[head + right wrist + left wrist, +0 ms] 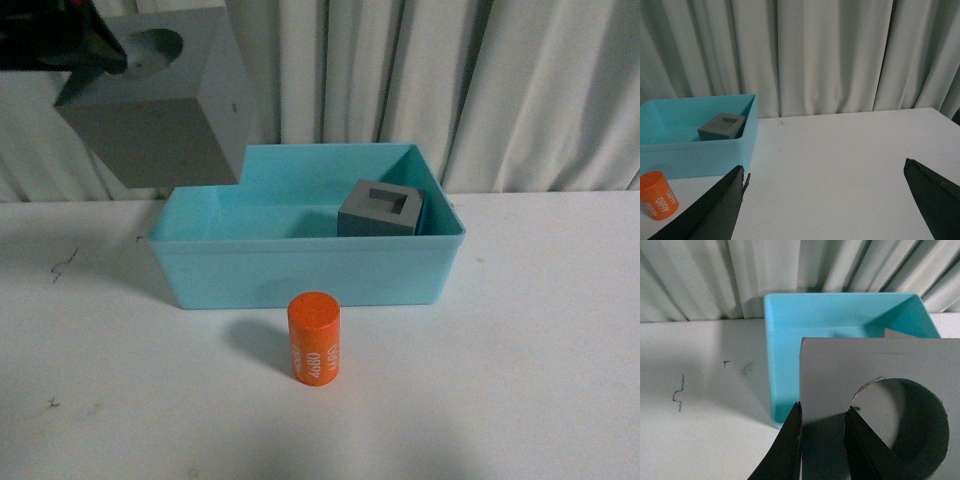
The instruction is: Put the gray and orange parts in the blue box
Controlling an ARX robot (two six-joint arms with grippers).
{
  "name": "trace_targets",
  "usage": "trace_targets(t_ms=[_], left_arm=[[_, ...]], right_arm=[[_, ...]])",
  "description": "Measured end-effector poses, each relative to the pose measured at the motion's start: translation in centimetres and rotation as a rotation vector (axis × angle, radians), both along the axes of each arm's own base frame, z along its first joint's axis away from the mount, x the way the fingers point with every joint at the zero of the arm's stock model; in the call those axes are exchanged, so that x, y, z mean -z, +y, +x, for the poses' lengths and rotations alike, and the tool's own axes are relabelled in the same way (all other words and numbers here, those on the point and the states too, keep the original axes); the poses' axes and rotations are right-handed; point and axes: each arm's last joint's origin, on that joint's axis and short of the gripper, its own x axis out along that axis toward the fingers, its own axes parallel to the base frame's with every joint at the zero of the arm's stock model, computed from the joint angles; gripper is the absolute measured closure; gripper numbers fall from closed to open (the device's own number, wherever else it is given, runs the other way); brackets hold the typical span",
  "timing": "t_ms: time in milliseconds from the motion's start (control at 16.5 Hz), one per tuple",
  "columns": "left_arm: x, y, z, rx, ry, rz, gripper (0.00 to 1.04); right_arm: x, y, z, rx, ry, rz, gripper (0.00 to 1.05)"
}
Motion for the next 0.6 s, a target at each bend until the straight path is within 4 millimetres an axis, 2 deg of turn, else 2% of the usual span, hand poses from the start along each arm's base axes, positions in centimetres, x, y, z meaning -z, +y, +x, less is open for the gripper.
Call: trace_targets(t_ms=[242, 484, 605], left_arm=[[1.5, -3.7, 6.0, 0.017, -0.013, 0.039, 0.86], [3.6, -5.1, 8.7, 0.034, 0.003, 0.086, 0.86], [5.8, -5.0, 9.9, 0.027, 0.031, 0.134, 0.86]], right_arm=[[0.0, 0.0, 0.0, 0.000, 0.000, 0.000, 0.06], [0.0, 0.0, 0.0, 0.000, 0.000, 0.000, 0.06], [0.0, 0.0, 0.0, 0.000, 0.000, 0.000, 0.06]])
